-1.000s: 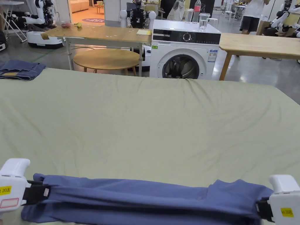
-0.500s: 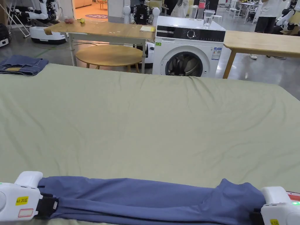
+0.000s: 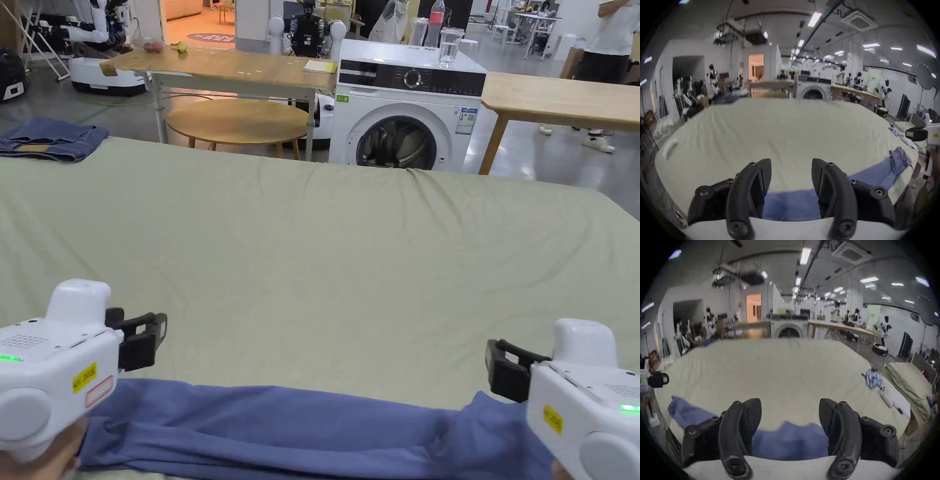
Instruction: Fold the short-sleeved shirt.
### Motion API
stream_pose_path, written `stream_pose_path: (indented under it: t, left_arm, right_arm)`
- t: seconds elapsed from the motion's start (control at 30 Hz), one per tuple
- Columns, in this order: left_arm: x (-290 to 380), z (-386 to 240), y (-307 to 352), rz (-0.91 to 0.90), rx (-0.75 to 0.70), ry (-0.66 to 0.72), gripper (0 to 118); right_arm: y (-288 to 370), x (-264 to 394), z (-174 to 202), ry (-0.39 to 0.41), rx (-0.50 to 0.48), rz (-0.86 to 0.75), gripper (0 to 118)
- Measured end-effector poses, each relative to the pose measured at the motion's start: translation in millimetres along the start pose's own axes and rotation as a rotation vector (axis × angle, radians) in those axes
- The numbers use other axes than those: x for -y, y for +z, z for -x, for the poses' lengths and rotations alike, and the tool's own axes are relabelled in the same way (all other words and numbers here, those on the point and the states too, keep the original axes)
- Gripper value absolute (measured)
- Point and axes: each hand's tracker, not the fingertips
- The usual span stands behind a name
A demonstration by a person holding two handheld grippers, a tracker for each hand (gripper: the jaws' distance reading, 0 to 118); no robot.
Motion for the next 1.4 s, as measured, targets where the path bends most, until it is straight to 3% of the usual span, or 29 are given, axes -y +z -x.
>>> stream_pose_path:
  t: [0.07, 0.13, 0.17, 0.23, 0.3, 0.5, 0.7, 0.8, 0.93, 0.97, 1.07, 1.1, 1.27, 1.4]
  left_arm:
    - [-5.2, -11.6, 1.9, -0.073, -0.047, -0.024, 50]
    - [-10.7, -21.4, 2.3, -0.144, -0.081, -0.043, 47]
    - [-13.1, -24.7, 3.0, -0.162, -0.088, -0.041, 41]
    - [-15.8, -26.2, -2.4, -0.195, -0.109, -0.046, 18]
    - [-17.9, -31.0, -2.6, -0.227, -0.131, -0.062, 3]
    - [-22.9, -33.9, 5.0, -0.302, -0.125, -0.038, 0]
    - [-29.9, -2.2, 7.3, -0.187, -0.068, 0.035, 0]
    - [-27.9, 29.7, -2.1, 0.053, -0.026, 0.113, 11]
    - [-8.7, 76.1, -10.0, 0.184, 0.070, 0.245, 20]
    - [-5.4, 86.6, -12.2, 0.234, 0.100, 0.282, 27]
    - [14.9, 116.8, -19.2, 0.395, 0.283, 0.463, 72]
    - [22.4, 128.0, -22.2, 0.410, 0.291, 0.508, 76]
    - [44.2, 160.2, -31.5, 0.552, 0.294, 0.521, 76]
    - [74.0, 175.7, -47.8, 0.669, 0.418, 0.670, 76]
  right_arm:
    - [1.9, -0.7, 18.3, 0.014, 0.010, -0.097, 75]
    - [5.1, -2.4, 36.5, 0.005, 0.025, -0.180, 66]
    - [4.7, -4.0, 43.1, -0.003, 0.011, -0.206, 58]
    - [2.7, -6.6, 55.5, -0.018, -0.002, -0.247, 28]
    - [1.1, -8.1, 64.8, -0.015, -0.003, -0.270, 3]
    - [-2.5, -10.5, 77.0, -0.004, 0.018, -0.335, 0]
    - [-4.2, -12.7, 75.8, 0.022, -0.020, -0.322, 0]
    - [-6.3, -13.4, 76.6, 0.034, -0.029, -0.305, 0]
    - [-10.0, -11.9, 79.5, 0.051, -0.048, -0.282, 0]
    - [-11.0, -11.2, 79.9, 0.052, -0.055, -0.276, 0]
    - [-15.0, -7.4, 80.5, 0.056, -0.122, -0.256, 0]
    - [-16.7, -6.2, 82.3, 0.067, -0.118, -0.247, 0]
    - [-20.5, 0.9, 84.0, 0.096, -0.129, -0.228, 0]
    - [-23.1, 4.0, 82.1, 0.099, -0.141, -0.216, 0]
